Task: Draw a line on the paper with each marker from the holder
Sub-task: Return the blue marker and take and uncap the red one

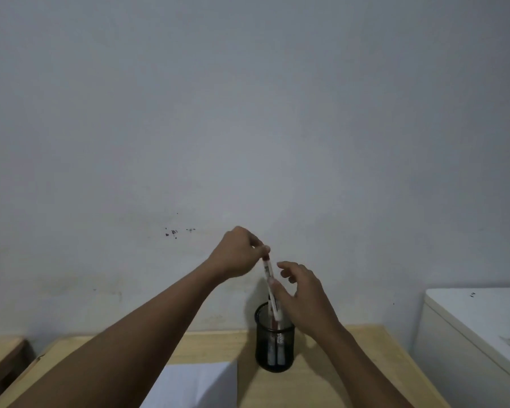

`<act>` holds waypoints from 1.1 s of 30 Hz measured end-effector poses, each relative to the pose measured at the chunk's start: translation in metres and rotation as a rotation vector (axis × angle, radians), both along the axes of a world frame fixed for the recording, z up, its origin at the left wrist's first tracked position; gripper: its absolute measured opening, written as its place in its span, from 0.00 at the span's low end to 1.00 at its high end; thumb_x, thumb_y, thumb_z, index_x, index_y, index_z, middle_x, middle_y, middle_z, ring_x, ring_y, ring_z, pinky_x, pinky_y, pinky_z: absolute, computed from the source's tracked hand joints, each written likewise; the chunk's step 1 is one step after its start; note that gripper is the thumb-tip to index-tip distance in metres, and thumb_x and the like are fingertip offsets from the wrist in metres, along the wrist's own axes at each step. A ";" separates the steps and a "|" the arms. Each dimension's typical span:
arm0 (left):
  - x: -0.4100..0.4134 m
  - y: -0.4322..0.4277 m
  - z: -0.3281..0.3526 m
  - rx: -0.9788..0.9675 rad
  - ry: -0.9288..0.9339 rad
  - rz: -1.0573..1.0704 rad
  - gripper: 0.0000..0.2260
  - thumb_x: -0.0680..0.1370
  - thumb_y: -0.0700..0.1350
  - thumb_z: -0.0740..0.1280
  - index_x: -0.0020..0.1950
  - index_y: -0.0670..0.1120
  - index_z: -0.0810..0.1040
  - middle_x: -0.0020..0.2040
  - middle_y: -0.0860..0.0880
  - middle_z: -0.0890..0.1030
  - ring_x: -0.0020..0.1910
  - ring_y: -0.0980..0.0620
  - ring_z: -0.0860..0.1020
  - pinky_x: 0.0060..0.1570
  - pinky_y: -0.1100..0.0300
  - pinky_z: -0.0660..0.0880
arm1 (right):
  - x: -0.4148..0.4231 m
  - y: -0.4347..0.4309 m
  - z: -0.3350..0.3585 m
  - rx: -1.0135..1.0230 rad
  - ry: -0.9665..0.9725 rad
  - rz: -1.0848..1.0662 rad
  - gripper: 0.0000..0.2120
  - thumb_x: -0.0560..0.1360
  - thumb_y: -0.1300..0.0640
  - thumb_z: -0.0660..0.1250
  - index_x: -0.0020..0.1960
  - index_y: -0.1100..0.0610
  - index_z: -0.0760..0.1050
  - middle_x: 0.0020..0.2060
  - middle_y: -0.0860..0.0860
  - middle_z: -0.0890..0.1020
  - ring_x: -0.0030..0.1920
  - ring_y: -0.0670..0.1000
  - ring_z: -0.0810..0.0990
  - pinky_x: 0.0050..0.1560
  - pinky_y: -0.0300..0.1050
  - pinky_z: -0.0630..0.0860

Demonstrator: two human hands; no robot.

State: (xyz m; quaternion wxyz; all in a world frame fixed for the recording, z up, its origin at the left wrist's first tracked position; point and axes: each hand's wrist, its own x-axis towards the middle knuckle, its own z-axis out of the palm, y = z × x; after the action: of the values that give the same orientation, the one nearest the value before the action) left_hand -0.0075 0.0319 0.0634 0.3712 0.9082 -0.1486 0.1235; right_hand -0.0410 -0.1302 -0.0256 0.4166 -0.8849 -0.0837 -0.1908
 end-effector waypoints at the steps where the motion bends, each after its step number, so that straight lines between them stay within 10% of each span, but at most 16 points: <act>1: -0.007 0.009 0.009 -0.049 -0.013 0.020 0.11 0.78 0.49 0.68 0.45 0.44 0.87 0.37 0.50 0.81 0.25 0.51 0.69 0.27 0.61 0.69 | -0.005 0.006 0.007 0.030 0.025 0.056 0.17 0.77 0.43 0.68 0.65 0.45 0.76 0.54 0.43 0.81 0.53 0.44 0.80 0.53 0.44 0.79; 4: -0.026 0.042 0.026 -0.237 -0.003 0.097 0.12 0.79 0.49 0.66 0.44 0.45 0.85 0.29 0.50 0.71 0.25 0.52 0.63 0.25 0.61 0.60 | -0.023 0.026 0.032 0.308 -0.033 0.111 0.06 0.75 0.53 0.75 0.51 0.52 0.82 0.43 0.50 0.87 0.42 0.46 0.85 0.45 0.42 0.81; 11: -0.093 0.095 0.025 -0.414 0.225 0.046 0.14 0.81 0.52 0.62 0.53 0.43 0.81 0.47 0.46 0.79 0.38 0.50 0.74 0.37 0.57 0.66 | -0.057 0.082 0.075 1.314 0.109 0.344 0.08 0.74 0.66 0.74 0.52 0.65 0.82 0.40 0.57 0.84 0.37 0.51 0.84 0.40 0.43 0.84; 26: -0.135 0.157 0.019 -0.721 0.350 0.369 0.18 0.78 0.58 0.66 0.43 0.44 0.84 0.38 0.50 0.84 0.39 0.50 0.77 0.44 0.51 0.66 | -0.095 0.157 0.071 0.887 -0.003 0.516 0.08 0.73 0.68 0.75 0.51 0.64 0.86 0.46 0.57 0.89 0.46 0.51 0.86 0.54 0.45 0.84; 33: -0.111 0.200 -0.039 -0.455 0.097 0.309 0.06 0.77 0.45 0.71 0.42 0.47 0.86 0.45 0.50 0.86 0.43 0.53 0.80 0.42 0.58 0.75 | -0.078 0.161 0.038 0.840 -0.027 0.472 0.09 0.72 0.70 0.75 0.51 0.66 0.83 0.46 0.62 0.88 0.44 0.51 0.86 0.48 0.44 0.84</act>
State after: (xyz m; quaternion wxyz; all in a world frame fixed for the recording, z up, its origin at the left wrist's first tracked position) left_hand -0.1185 0.2322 0.0246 0.5490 0.8183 0.0414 0.1651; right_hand -0.1186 0.0313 0.0123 0.7688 -0.5944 -0.2035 -0.1196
